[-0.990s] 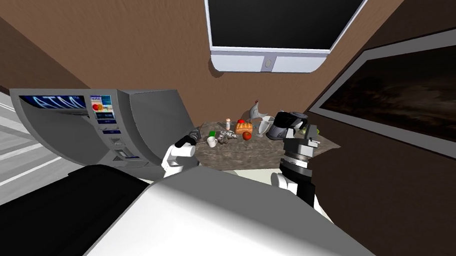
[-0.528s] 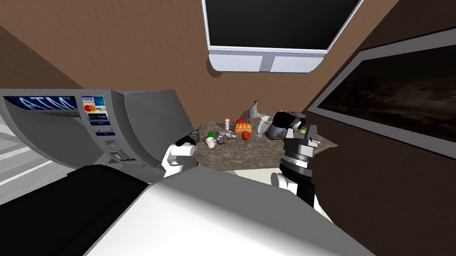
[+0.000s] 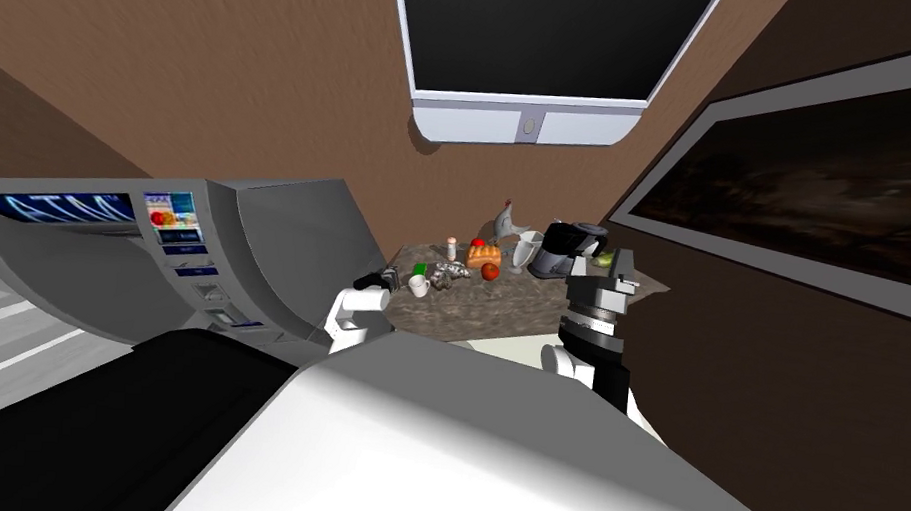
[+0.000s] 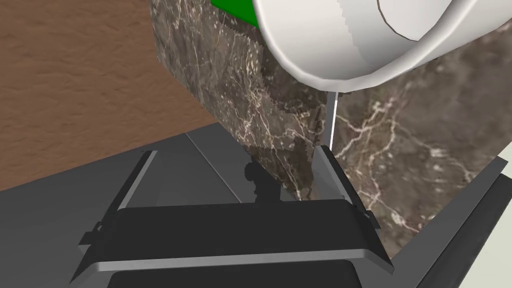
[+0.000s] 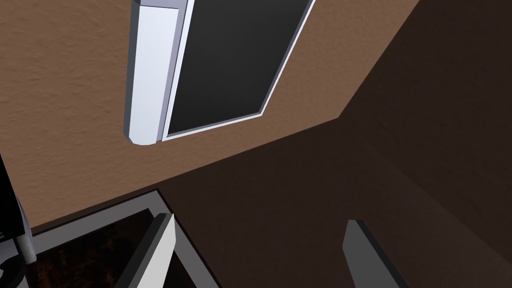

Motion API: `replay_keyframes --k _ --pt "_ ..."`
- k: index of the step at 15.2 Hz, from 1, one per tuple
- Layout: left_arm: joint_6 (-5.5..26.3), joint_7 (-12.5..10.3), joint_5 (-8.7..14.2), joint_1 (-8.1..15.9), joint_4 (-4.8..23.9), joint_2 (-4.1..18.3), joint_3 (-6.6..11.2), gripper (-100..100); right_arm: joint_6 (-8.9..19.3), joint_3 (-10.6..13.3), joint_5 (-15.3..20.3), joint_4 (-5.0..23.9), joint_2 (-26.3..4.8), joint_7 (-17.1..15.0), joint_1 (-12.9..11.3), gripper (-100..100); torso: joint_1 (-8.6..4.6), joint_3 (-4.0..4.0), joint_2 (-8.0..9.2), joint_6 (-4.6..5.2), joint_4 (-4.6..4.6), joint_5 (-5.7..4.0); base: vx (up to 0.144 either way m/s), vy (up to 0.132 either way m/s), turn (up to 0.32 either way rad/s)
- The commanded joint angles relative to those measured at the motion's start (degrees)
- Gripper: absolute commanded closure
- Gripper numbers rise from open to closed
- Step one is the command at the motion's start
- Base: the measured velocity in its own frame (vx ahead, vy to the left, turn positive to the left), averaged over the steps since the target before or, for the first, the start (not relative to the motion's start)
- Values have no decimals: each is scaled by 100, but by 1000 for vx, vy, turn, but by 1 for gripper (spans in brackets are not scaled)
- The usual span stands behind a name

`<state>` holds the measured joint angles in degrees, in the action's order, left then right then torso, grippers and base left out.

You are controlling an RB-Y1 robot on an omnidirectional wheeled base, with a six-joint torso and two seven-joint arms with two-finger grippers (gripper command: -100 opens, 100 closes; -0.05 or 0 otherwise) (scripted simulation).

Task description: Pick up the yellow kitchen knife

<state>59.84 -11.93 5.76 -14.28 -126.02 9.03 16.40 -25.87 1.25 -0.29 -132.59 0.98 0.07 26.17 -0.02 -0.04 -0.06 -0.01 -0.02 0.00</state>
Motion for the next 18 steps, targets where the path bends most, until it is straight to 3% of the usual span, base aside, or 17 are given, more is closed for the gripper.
replay_keyframes --k 1,8,9,10,14,15,16,18 --pt "286 -45 3 -1 30 -34 36 -100 0 0 0 0 0 0 0 0 0 0 0 0 0 0 14 -3 -27" --pt "792 -116 11 -102 285 -145 65 -100 0 0 0 0 0 0 0 0 0 1 3 -1 0 1 11 -2 -23" --pt "689 -97 39 -88 227 -108 84 -100 0 0 0 0 0 0 0 0 0 2 3 -1 0 0 0 0 0" --pt "581 -89 18 -47 416 -120 70 -100 0 0 0 0 0 0 0 0 0 2 4 0 1 0 16 5 8" --pt "368 -70 -10 23 688 -129 54 -100 0 0 0 0 0 0 0 0 8 -4 -7 0 -1 2 31 17 7" --pt "440 -77 -13 -10 590 -139 49 -100 0 0 0 0 0 0 0 0 9 -4 -8 0 -2 2 19 9 0" --pt "423 -77 -17 -5 604 -140 47 100 0 0 0 0 0 0 0 0 6 -3 -5 0 -1 1 0 0 0" --pt "423 -77 -16 -6 604 -141 47 100 0 0 0 0 0 0 0 0 2 2 3 0 1 0 -3 -2 4"
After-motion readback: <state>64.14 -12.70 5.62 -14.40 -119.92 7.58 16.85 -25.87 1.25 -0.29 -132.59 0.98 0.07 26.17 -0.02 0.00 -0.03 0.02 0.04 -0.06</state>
